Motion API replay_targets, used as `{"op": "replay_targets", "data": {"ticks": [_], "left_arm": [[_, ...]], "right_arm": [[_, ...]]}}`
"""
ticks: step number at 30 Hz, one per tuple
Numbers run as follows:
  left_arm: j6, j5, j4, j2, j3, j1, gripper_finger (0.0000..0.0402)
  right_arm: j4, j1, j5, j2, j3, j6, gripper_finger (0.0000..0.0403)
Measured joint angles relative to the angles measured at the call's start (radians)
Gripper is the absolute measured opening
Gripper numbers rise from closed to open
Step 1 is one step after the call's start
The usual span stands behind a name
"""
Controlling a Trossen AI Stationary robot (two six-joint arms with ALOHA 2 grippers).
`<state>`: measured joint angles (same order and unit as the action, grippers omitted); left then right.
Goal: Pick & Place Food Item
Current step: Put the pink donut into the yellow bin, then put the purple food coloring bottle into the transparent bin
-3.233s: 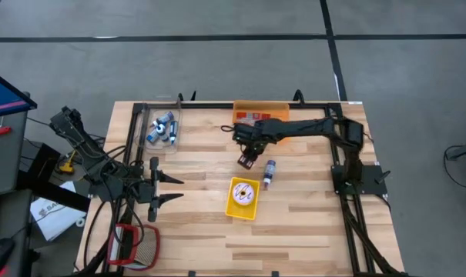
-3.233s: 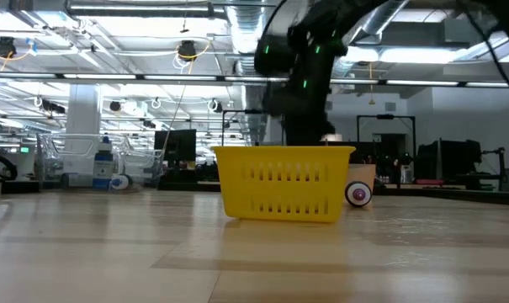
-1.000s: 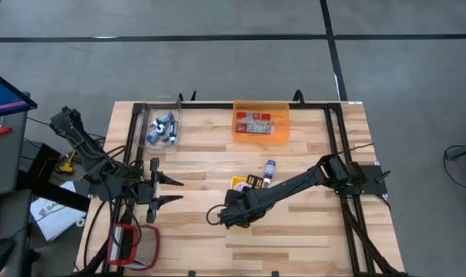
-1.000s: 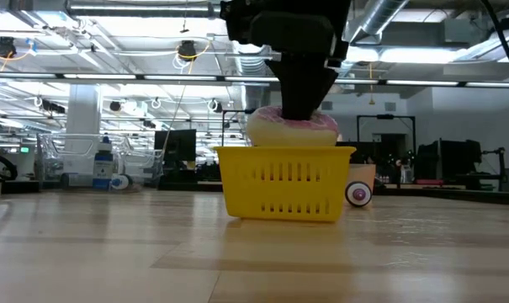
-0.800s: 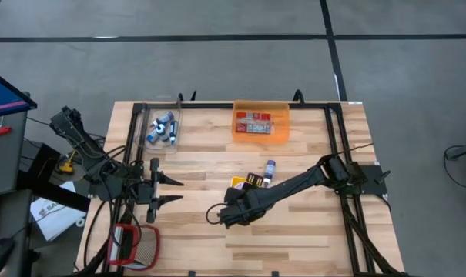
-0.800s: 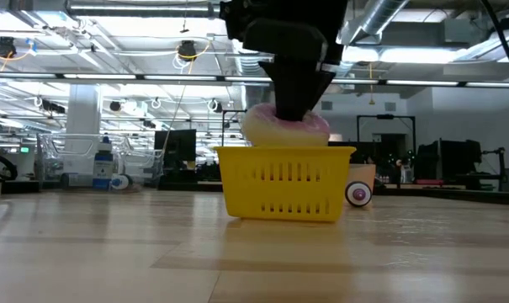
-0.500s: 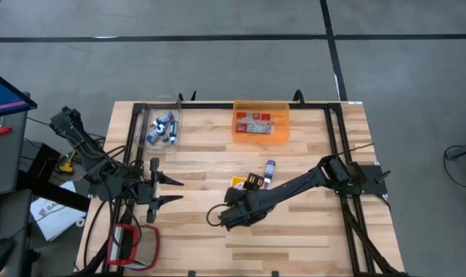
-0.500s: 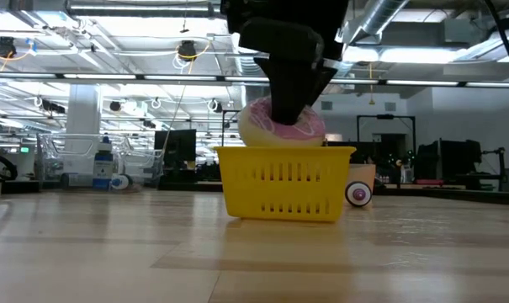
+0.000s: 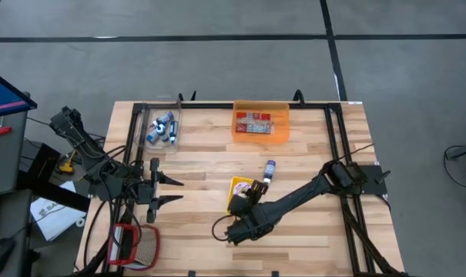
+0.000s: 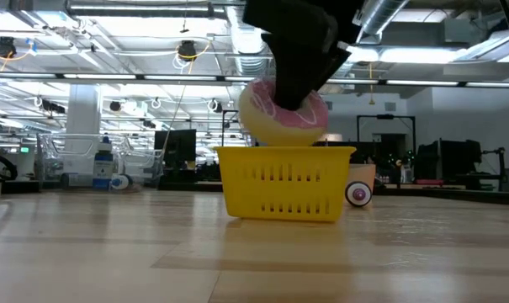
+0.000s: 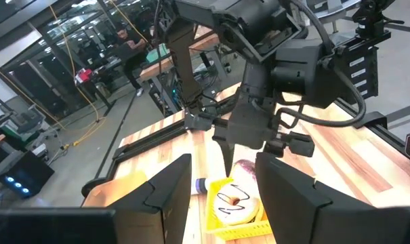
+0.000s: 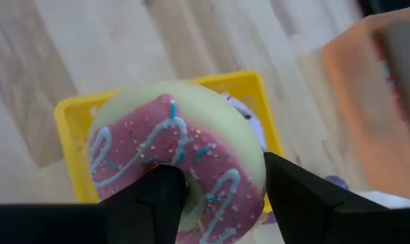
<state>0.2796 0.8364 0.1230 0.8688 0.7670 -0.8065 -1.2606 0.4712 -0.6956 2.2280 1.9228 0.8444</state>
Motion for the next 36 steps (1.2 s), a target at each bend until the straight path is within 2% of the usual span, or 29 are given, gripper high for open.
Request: {"op": "replay_targets", "data": {"ticks": [7, 10, 12, 17, 23, 30, 34, 36], "left_arm": [[-0.007, 0.000, 0.002, 0.000, 0.000, 0.000, 0.0158], [-0.007, 0.000, 0.002, 0.000, 0.000, 0.000, 0.0158], [-0.007, -0.001, 0.002, 0.000, 0.000, 0.000, 0.0158], [-0.006, -0.006, 0.001, 0.000, 0.000, 0.000, 0.0158], [-0.005, -0.007, 0.001, 0.000, 0.000, 0.000, 0.0158], [-0.007, -0.007, 0.002, 0.000, 0.000, 0.000, 0.0158], [-0.007, -0.007, 0.003, 0.000, 0.000, 0.000, 0.0158], [-0.008, -0.008, 0.003, 0.000, 0.000, 0.000, 0.0158]], "right_arm": [[0.009, 0.004, -0.012, 0.019, -0.002, 0.013, 0.0190], [0.079, 0.009, 0.036, 0.018, -0.045, 0.013, 0.0202], [0.037, 0.012, 0.072, 0.019, -0.051, 0.031, 0.0212], [-0.046, 0.019, 0.079, 0.017, 0.021, 0.062, 0.0227], [-0.068, 0.019, 0.070, 0.017, 0.103, 0.030, 0.0227], [-0.117, 0.020, 0.066, 0.015, 0.114, 0.029, 0.0226], [-0.307, 0.012, 0.003, 0.012, 0.113, 0.103, 0.0226], [-0.300, 0.001, -0.024, 0.000, 0.094, 0.120, 0.0226]]}}
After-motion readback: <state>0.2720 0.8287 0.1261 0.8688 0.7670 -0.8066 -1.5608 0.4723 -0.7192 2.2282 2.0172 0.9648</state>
